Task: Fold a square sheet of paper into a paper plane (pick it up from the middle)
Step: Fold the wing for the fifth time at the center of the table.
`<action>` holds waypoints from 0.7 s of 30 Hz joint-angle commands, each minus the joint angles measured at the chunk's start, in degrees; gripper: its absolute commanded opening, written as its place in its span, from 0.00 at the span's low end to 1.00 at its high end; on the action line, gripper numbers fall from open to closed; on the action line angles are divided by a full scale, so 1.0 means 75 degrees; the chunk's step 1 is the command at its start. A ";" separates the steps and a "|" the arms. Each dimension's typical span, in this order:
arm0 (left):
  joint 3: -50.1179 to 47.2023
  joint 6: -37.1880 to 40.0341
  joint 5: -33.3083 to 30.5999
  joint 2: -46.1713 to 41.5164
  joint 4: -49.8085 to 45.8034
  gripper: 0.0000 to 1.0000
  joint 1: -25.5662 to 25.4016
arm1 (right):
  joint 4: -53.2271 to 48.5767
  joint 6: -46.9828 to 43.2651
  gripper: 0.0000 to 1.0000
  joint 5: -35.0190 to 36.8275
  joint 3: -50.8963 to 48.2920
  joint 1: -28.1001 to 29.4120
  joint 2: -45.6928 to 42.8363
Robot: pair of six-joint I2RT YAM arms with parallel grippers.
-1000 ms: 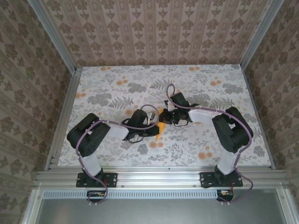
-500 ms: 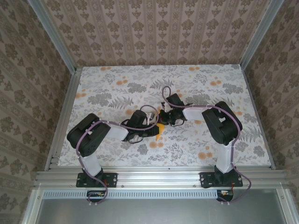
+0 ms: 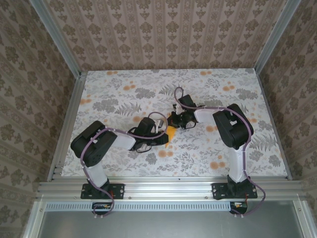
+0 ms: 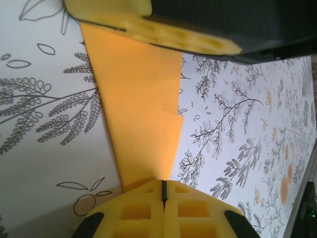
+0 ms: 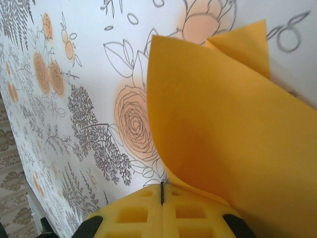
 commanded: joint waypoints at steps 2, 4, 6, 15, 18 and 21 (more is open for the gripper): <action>-0.0331 0.0171 0.0051 -0.0286 -0.1429 0.00 -0.0068 | 0.0120 -0.0214 0.05 0.0810 0.0087 -0.0244 0.0258; -0.0295 0.0149 0.0127 -0.0598 -0.1430 0.01 -0.0073 | 0.0182 -0.0236 0.05 0.0664 0.0005 -0.0241 0.0187; -0.0304 0.0131 0.0209 -0.0919 -0.1419 0.03 -0.0072 | 0.0257 -0.0249 0.06 0.0507 -0.0095 -0.0247 0.0099; -0.0450 -0.0149 0.0136 -0.2040 -0.1346 0.05 0.0194 | 0.0423 -0.0226 0.06 0.0219 -0.0342 -0.0228 0.0057; -0.0081 -0.0242 0.0253 -0.1730 -0.1236 0.06 0.0201 | 0.0493 -0.0167 0.07 0.0145 -0.0402 -0.0204 0.0053; 0.0309 -0.0303 0.0337 -0.1147 -0.1113 0.06 0.0187 | 0.0599 -0.0099 0.07 0.0058 -0.0488 -0.0198 0.0005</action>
